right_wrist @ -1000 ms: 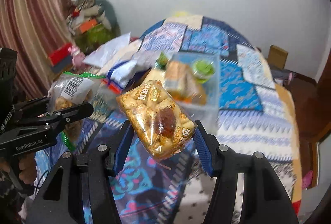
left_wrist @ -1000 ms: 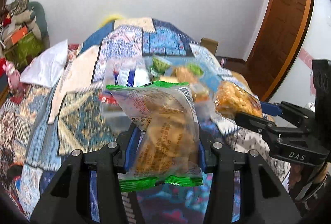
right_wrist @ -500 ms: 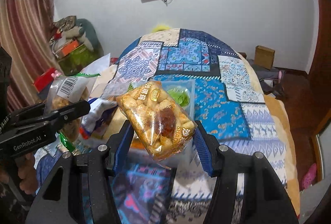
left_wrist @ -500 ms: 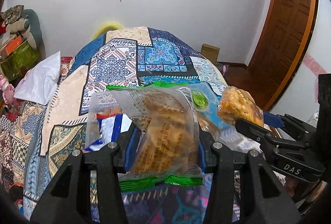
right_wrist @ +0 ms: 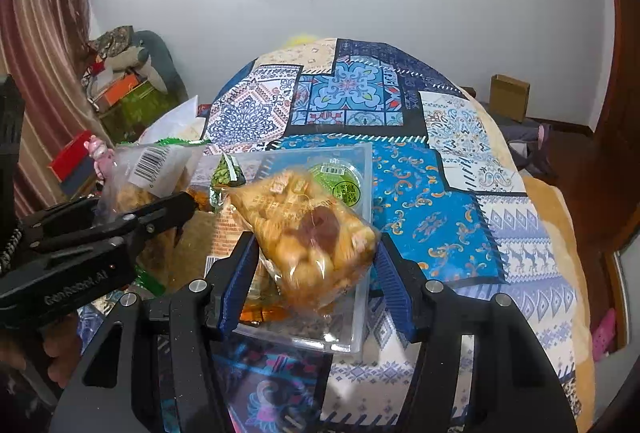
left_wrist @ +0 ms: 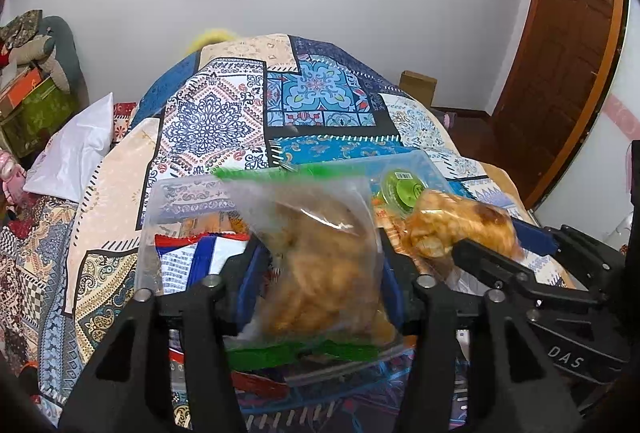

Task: Organize snacks

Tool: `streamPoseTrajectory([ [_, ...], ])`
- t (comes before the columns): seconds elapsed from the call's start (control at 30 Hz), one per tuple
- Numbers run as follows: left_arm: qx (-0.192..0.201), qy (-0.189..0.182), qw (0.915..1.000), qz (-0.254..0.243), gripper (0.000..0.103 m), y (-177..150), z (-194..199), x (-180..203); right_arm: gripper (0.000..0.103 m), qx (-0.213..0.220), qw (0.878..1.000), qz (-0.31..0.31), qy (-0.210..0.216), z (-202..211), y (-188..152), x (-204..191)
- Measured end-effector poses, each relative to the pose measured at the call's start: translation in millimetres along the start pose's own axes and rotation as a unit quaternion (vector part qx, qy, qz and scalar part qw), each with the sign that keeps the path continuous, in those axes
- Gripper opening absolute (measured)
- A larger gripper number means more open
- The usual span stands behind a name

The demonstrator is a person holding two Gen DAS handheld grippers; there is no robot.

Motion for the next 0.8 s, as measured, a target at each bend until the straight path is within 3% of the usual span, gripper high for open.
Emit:
streamPoseTrajectory([
  [0.03, 0.002, 0.0, 1.0, 0.002, 0.065, 0.1, 0.9, -0.4, 0.057, 0.001, 1.0, 0.001, -0.002, 0.9, 0.3, -0.1],
  [0.27, 0.024, -0.013, 0.9995, 0.013, 0.066, 10.3, 29.2, 0.0, 0.058, 0.007, 1.0, 0.006, -0.001, 16.9, 6.7, -0.5],
  [0.67, 0.141, -0.026, 0.9896, 0.012, 0.067, 30.5, 169.4, 9.0, 0.062, 0.098, 0.994, 0.035, 0.013, 122.7, 38.8, -32.3],
  [0.73, 0.157, -0.024, 0.9872, 0.009, 0.073, 29.3, 189.8, 9.7, 0.069, 0.117, 0.992, 0.035, 0.018, 143.1, 41.3, -37.4],
  [0.8, 0.178, -0.019, 0.9839, 0.003, 0.078, 26.7, 210.8, 10.7, 0.07, 0.131, 0.99, 0.039, 0.021, 158.8, 43.0, -42.9],
])
Point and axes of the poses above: each gripper's, at about its wrist camera, not at the fingertips, and z roughly against the way its jaws point, x to its right, y to its top, the point moved 2 cm from there along -z, roughly the way its jaws point, and after that the axes turned 11 degrees about x, right-handed, at the moved point
